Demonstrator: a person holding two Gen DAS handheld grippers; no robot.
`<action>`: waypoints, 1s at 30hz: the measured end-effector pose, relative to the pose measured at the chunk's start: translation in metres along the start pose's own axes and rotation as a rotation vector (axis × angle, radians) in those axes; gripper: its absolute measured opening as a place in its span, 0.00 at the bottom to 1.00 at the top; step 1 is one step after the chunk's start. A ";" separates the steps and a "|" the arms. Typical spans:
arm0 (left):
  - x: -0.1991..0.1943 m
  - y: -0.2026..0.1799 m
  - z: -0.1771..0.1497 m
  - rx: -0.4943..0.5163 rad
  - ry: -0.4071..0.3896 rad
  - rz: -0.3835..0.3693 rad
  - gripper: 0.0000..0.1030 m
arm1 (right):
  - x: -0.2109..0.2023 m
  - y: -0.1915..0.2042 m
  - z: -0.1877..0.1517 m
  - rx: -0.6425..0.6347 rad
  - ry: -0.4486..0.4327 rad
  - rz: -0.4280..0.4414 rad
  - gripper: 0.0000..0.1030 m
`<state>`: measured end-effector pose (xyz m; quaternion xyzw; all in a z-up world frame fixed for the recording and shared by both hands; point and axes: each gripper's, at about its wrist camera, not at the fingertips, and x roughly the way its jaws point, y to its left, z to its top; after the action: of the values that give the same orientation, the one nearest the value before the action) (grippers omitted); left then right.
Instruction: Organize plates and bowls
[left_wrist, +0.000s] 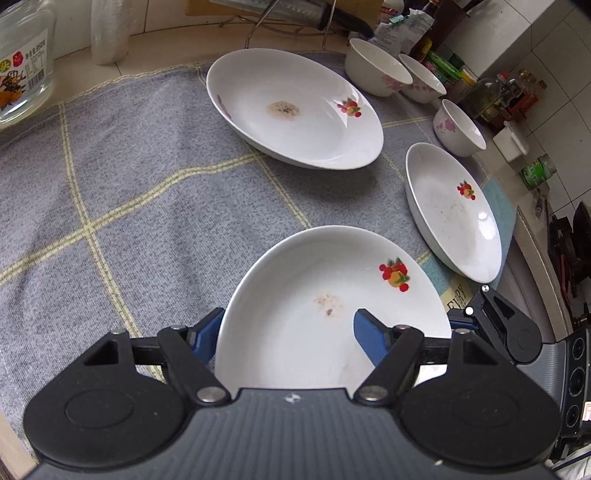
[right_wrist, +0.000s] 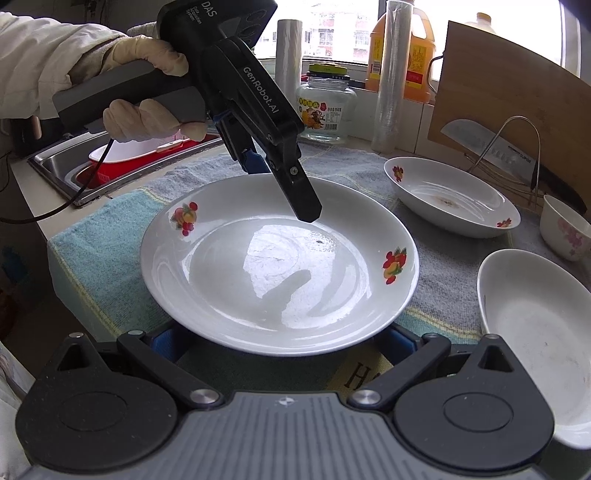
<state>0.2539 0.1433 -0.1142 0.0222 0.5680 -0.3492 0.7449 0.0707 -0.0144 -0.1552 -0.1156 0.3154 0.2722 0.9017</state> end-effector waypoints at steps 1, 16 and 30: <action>0.000 -0.001 0.001 0.007 0.011 -0.004 0.72 | 0.000 0.001 0.000 -0.006 -0.002 -0.004 1.00; 0.004 -0.013 0.004 0.098 0.041 0.035 0.72 | 0.001 0.002 0.005 -0.003 0.027 -0.031 1.00; -0.009 -0.011 0.000 0.098 0.006 0.039 0.72 | 0.001 0.000 0.017 -0.021 0.043 -0.025 1.00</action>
<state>0.2467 0.1397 -0.1031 0.0706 0.5521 -0.3620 0.7478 0.0799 -0.0073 -0.1424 -0.1349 0.3304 0.2616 0.8968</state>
